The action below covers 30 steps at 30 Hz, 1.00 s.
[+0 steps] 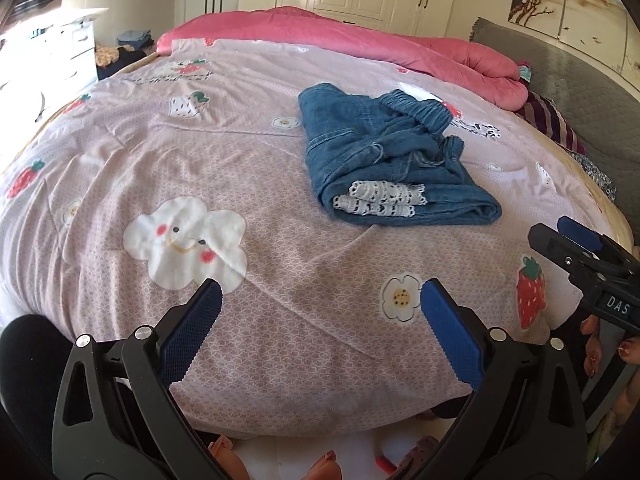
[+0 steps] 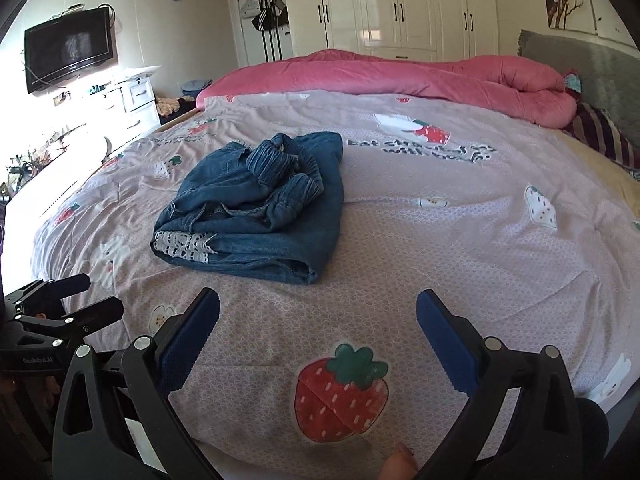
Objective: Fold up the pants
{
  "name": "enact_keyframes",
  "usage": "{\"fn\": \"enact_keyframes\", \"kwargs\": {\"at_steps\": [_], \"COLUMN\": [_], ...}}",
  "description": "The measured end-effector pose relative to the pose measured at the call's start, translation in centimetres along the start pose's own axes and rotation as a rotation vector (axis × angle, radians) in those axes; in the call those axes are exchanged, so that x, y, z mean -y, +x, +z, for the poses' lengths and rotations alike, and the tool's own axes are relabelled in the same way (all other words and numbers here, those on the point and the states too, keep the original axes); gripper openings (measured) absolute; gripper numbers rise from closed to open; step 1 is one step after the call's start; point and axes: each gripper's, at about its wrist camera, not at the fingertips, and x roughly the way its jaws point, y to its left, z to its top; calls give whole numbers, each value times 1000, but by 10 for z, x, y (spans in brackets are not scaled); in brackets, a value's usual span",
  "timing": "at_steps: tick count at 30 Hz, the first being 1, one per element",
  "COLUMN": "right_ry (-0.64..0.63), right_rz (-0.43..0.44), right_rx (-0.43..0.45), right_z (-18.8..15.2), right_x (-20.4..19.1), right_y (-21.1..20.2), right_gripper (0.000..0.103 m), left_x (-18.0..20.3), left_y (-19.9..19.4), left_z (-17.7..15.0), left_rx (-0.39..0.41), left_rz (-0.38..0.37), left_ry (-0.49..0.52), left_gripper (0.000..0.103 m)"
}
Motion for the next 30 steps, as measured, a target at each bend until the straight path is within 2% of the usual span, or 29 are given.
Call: {"fn": "enact_keyframes", "kwargs": {"at_steps": [30], "right_ry": [2], "right_rz": [-26], "right_rx": [-27], "right_z": [-9], "right_x": [-1], "right_y": [10], "right_gripper": [99], "left_x": [1], "left_y": [-2], "left_z": [0], "left_rx": [5], "left_rz": [16], "left_ry": [3], "left_gripper": [94]}}
